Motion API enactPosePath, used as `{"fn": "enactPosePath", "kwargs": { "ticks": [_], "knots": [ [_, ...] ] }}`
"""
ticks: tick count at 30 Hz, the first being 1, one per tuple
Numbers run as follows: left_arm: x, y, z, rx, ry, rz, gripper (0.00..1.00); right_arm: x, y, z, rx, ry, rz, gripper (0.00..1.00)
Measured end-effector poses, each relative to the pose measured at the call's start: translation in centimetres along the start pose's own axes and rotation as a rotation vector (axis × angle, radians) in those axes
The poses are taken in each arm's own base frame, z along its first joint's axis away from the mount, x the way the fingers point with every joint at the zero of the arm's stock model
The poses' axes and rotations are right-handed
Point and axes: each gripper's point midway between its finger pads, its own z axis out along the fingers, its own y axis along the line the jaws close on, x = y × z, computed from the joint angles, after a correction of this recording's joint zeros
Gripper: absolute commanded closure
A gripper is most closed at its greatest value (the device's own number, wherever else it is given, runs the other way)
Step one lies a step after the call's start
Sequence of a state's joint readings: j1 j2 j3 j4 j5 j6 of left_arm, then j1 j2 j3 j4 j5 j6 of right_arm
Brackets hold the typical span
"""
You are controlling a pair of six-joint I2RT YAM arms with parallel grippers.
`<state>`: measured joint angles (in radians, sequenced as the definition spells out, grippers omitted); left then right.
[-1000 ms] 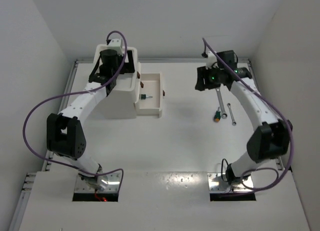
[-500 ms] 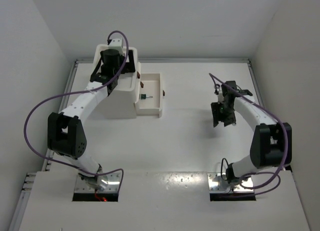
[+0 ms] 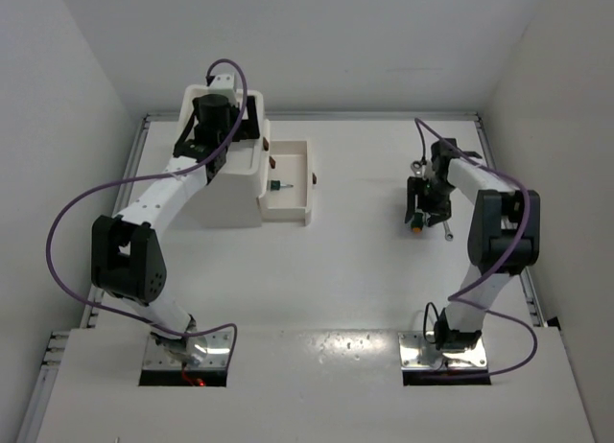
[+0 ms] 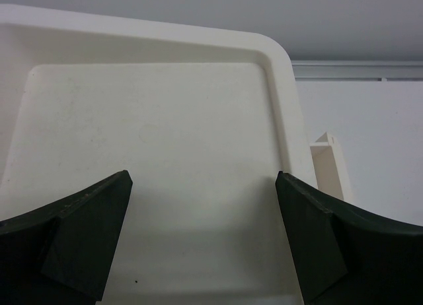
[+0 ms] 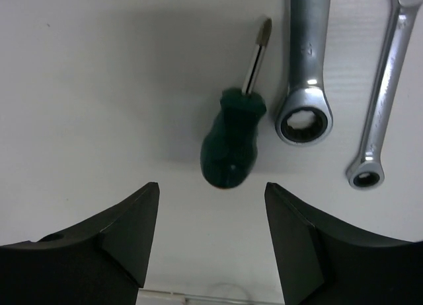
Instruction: Sort the tools into containers
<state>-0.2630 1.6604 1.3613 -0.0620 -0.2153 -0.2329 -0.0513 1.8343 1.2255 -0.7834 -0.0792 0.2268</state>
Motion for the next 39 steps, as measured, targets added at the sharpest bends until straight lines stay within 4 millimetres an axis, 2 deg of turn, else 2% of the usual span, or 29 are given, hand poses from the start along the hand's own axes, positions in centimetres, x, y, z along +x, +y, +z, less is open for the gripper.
{"fn": "enactPosePath", "kwargs": {
  "ticks": [3, 6, 9, 10, 11, 12, 15, 19, 22, 27, 34, 37, 39],
  "knots": [
    [-0.1, 0.0, 0.0, -0.002, -0.001, 0.0, 0.0, -0.8, 0.1, 0.7, -0.007, 0.001, 0.003, 0.34],
    [-0.1, 0.0, -0.1, -0.002, -0.002, 0.0, 0.0, -0.8, -0.1, 1.5, -0.003, 0.021, 0.008, 0.34],
    [-0.1, 0.0, -0.1, -0.002, -0.002, 0.0, 0.0, -0.7, -0.6, 2.5, 0.006, 0.048, 0.022, 0.42],
    [-0.1, 0.0, -0.1, -0.002, -0.002, 0.0, 0.0, -0.7, -0.8, 2.9, 0.008, 0.056, 0.028, 0.54],
    [-0.1, 0.0, -0.1, -0.002, -0.002, 0.0, 0.0, -0.8, -0.9, 3.2, 0.009, 0.062, 0.03, 0.61],
    [-0.1, 0.0, -0.1, -0.002, -0.002, 0.0, 0.0, -1.0, -0.9, 3.5, 0.007, 0.068, 0.034, 0.74],
    [-0.1, 0.0, 0.0, -0.002, -0.002, 0.0, 0.0, -1.5, -0.9, 3.6, 0.008, 0.068, 0.027, 1.0],
    [0.0, 0.0, 0.0, -0.003, -0.001, 0.001, 0.0, -2.9, 0.1, 3.7, -0.009, 0.038, -0.011, 1.0],
    [-0.1, 0.0, 0.1, -0.004, 0.001, 0.001, 0.0, -3.8, 1.9, 3.1, -0.054, 0.019, -0.047, 1.0],
    [0.0, 0.2, 0.1, 0.007, 0.007, -0.003, 0.0, -6.0, 7.8, 0.2, -0.202, -0.076, -0.139, 1.0],
    [0.3, 0.1, 0.2, 0.037, 0.016, -0.006, 0.0, -10.3, 20.6, -8.0, -0.515, -0.31, -0.325, 1.0],
    [0.1, 0.1, 0.1, 0.04, 0.011, -0.007, 0.0, -12.2, 25.9, -10.3, -0.636, -0.375, -0.405, 1.0],
    [0.1, 0.1, 0.1, 0.04, 0.01, -0.006, 0.0, -13.1, 29.0, -10.6, -0.702, -0.395, -0.447, 1.0]
  ]
}}
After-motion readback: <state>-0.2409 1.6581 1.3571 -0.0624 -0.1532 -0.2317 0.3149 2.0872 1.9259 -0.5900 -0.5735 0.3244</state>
